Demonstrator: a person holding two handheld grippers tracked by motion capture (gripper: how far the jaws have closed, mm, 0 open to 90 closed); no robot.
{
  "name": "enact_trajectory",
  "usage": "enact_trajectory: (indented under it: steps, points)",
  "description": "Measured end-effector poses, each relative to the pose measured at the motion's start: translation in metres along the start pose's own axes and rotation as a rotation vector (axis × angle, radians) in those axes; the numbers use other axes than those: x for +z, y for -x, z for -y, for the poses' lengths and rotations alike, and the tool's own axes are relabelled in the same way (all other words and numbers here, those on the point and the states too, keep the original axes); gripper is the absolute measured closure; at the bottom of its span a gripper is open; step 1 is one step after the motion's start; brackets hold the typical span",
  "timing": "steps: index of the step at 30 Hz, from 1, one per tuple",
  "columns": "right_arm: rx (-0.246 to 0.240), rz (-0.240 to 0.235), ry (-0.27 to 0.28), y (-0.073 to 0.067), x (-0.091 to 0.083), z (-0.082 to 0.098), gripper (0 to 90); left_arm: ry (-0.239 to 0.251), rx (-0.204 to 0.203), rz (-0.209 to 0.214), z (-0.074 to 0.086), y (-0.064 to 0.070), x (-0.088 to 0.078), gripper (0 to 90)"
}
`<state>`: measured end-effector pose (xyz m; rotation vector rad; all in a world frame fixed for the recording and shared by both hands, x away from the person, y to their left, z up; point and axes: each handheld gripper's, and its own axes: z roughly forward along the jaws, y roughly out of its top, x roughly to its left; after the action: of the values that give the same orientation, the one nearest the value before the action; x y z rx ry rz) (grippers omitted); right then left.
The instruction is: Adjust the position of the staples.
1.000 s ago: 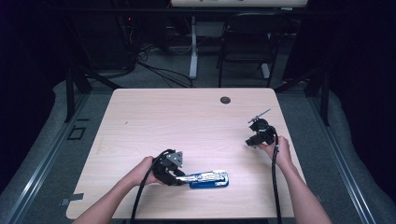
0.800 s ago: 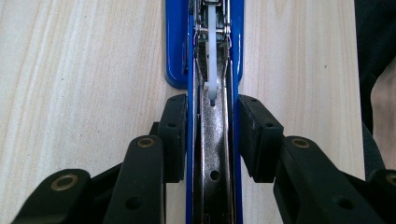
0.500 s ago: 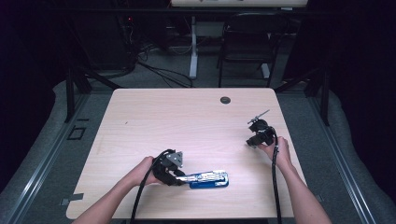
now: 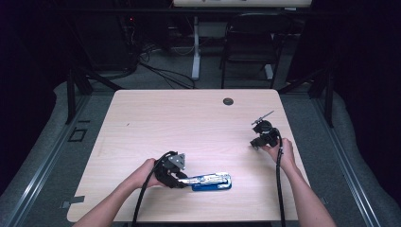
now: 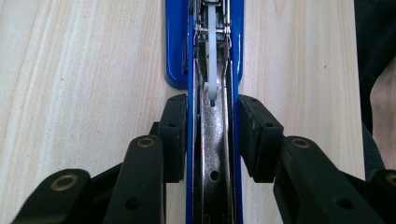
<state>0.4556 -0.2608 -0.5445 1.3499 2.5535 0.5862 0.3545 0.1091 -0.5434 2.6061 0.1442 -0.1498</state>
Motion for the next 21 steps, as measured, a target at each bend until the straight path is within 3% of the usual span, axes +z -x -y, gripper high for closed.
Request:
enact_trajectory:
  steps: [21]
  points:
    - [-0.042, -0.031, -0.001, -0.013, -0.012, -0.006, 78.5, -0.008, 0.001, 0.010, 0.000, 0.000, -0.001, 64.9]
